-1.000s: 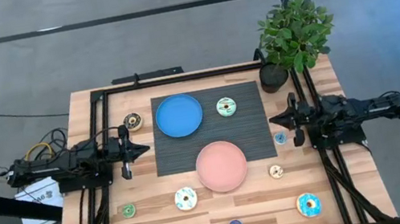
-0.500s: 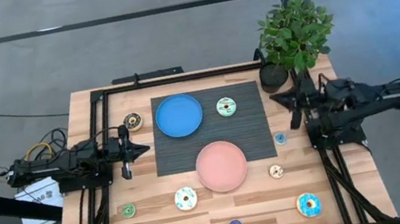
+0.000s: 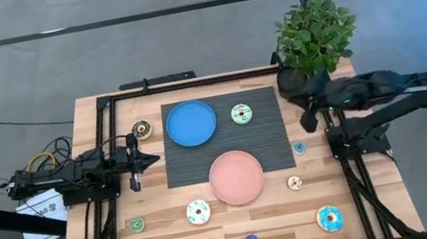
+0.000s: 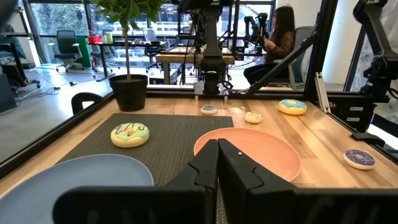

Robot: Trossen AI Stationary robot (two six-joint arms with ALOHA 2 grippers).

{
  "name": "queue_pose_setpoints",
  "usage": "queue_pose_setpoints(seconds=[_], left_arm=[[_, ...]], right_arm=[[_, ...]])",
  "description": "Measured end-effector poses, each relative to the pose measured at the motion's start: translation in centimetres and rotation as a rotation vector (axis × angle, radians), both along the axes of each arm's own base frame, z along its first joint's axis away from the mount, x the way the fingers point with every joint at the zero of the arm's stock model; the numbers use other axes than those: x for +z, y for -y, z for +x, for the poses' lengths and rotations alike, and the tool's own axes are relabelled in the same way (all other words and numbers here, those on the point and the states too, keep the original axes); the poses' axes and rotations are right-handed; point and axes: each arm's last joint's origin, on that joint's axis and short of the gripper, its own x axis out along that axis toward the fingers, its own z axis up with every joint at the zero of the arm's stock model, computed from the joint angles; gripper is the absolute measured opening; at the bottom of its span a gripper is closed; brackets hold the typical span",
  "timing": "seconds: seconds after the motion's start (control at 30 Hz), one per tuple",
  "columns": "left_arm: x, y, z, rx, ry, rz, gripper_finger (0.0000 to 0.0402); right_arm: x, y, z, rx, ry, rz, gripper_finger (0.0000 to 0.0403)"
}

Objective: Pick & Place donuts
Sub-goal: Put the small blue donut on the pink plate

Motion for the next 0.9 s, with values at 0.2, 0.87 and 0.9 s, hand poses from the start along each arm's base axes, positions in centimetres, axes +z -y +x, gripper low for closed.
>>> queue_pose_setpoints(seconds=[0.2,0.87,0.9], left_arm=[[0.0,0.0,0.0,0.000,0.000,0.000,0.0000],[0.0,0.0,0.0,0.000,0.000,0.000,0.0000],[0.0,0.0,0.0,0.000,0.000,0.000,0.0000]], right_arm=[[-2.2,-0.6,1.8,-0.039,-0.249,0.242,0.0112],[-14.5,-2.5,4.1,-0.324,-0.696,0.505,0.0281],[-14.9,-2.5,4.0,-0.333,-0.696,0.515,0.0282]])
